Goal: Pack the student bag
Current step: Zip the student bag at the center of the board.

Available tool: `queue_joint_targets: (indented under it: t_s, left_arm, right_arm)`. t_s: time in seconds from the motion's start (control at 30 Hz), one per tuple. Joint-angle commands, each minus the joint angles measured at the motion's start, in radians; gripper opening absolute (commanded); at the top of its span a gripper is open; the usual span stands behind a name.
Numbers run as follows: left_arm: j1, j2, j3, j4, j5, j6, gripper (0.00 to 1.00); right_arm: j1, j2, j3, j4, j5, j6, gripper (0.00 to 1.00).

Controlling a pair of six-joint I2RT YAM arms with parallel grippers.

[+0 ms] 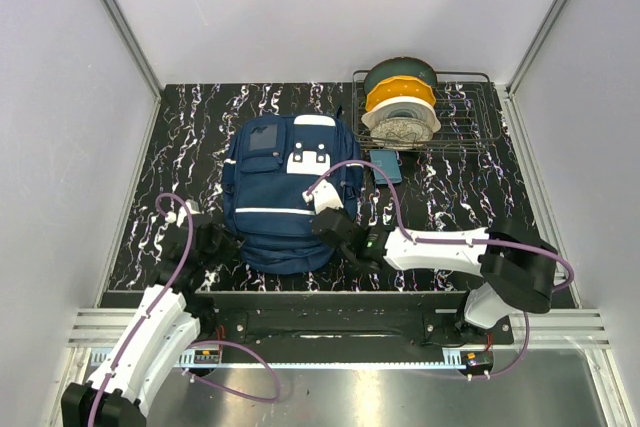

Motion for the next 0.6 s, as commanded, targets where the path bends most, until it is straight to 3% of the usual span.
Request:
queue_joint_targets:
  t_s: [0.0, 0.3, 0.57]
  left_arm:
    - [-0.036, -0.026, 0.065, 0.183, 0.173, -0.059, 0.00]
    - [-0.042, -0.026, 0.078, 0.182, 0.172, -0.057, 0.00]
    - [-0.045, -0.044, 0.078, 0.168, 0.169, -0.064, 0.00]
  right_arm:
    - [0.045, -0.002, 0.072, 0.171, -0.063, 0.027, 0.00]
    - [0.078, 0.062, 0.118, 0.173, -0.169, 0.070, 0.00]
    - [0.075, -0.001, 0.062, 0.199, -0.051, 0.004, 0.00]
